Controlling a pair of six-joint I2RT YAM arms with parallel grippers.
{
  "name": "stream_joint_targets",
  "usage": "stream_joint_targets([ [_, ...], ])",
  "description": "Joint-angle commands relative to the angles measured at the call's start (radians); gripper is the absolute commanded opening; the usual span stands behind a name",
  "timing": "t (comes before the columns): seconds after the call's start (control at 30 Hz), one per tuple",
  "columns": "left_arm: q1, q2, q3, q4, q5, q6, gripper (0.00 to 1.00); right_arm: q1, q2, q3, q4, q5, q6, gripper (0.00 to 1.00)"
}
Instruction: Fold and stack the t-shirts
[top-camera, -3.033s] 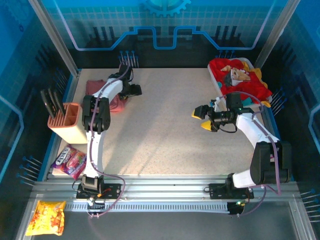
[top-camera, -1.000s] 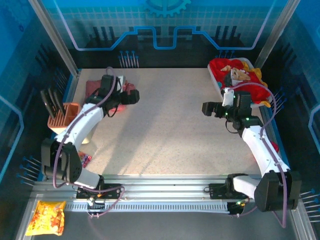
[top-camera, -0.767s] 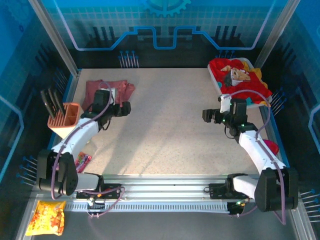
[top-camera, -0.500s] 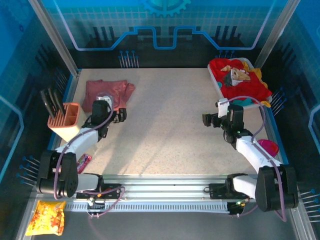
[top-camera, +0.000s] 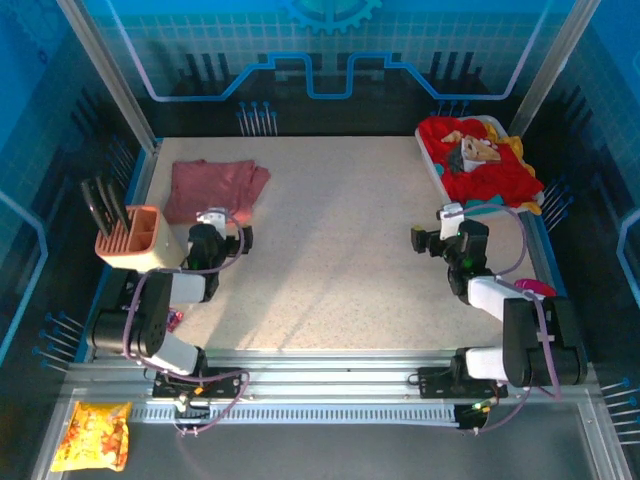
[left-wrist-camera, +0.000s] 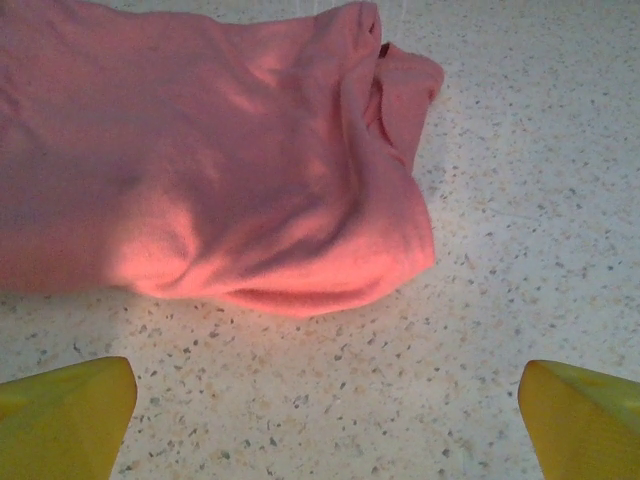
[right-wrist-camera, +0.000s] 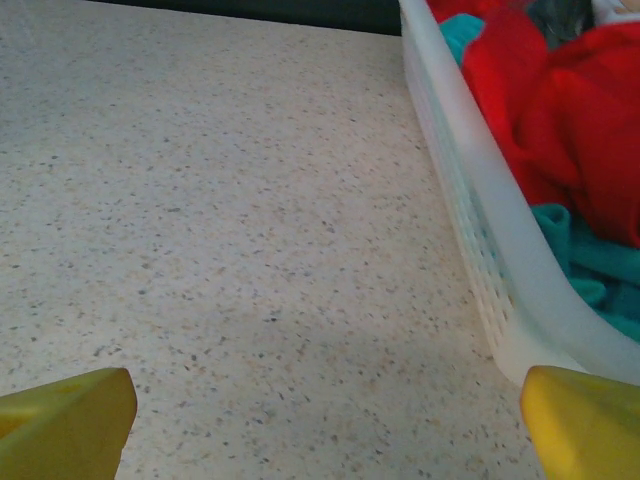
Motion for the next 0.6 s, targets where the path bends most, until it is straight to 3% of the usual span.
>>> stream_joint_targets([
  [0.0,0.013,0.019,-0.028,0.199,-0.024,-0.009,0.99,-0.015,0.022,-0.021,0.168,-0.07,0.047,1.0],
  [0.1,0.024,0.018,-0.004,0.152,-0.019,-0.022,0.99,-0.015,0.101,-0.067,0.348,-0.129,0.048,1.0],
  [0.2,0.026,0.019,0.001,0.142,-0.023,-0.023,0.99,0.011,0.222,-0.11,0.546,-0.108,0.033,1.0],
  [0.3,0.027,0.018,0.002,0.141,-0.026,-0.024,0.99,0.03,0.212,-0.073,0.462,-0.057,0.021,1.0],
  [0.37,0.026,0.018,-0.004,0.149,-0.041,-0.03,0.99,0.055,0.199,0.012,0.269,-0.045,-0.008,1.0],
  [0.57,0.025,0.018,-0.009,0.161,-0.067,-0.037,0.99,0.047,0.204,0.0,0.302,0.046,0.035,1.0],
])
